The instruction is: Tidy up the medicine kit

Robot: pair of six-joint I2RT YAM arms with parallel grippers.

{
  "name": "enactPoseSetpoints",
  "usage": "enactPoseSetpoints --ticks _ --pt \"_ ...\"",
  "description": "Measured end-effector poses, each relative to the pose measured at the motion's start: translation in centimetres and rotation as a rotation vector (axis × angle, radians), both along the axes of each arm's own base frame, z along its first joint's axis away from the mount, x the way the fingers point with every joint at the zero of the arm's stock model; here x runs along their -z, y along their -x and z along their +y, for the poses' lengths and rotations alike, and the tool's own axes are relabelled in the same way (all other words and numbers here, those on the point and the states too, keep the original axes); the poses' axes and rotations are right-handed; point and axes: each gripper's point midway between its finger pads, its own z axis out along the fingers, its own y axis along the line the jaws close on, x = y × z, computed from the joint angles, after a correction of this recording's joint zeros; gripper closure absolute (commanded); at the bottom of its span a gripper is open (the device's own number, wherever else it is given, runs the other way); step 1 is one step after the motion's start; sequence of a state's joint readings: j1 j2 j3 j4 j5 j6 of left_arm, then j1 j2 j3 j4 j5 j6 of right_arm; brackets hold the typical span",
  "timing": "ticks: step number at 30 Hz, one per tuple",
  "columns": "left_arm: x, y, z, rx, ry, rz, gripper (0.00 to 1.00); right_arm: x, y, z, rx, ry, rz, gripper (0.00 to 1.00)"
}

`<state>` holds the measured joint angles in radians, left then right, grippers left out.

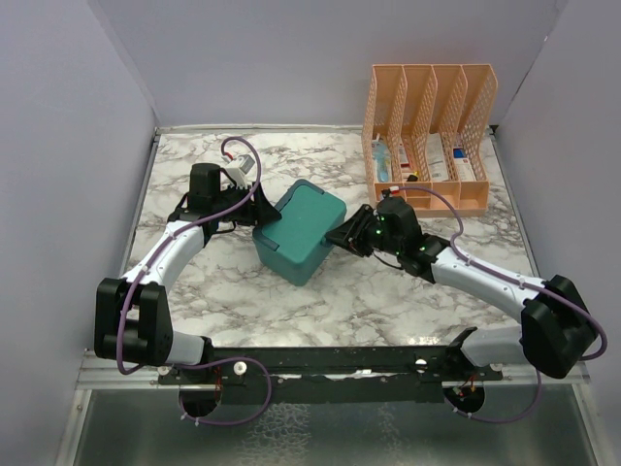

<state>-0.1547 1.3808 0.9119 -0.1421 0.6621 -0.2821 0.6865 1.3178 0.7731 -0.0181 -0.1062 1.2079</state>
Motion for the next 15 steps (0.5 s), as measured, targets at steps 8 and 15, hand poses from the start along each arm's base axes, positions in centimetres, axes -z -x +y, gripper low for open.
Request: enactPoseSetpoints --ticks 8,15 --pt "0.0 0.01 0.0 0.0 0.0 -0.001 0.49 -0.33 -0.06 0.16 0.001 -0.014 -0.005 0.78" --pt "-0.01 0.01 0.0 0.0 0.0 -0.003 0.49 -0.51 -0.14 0.25 0.001 -0.017 -0.005 0.8"
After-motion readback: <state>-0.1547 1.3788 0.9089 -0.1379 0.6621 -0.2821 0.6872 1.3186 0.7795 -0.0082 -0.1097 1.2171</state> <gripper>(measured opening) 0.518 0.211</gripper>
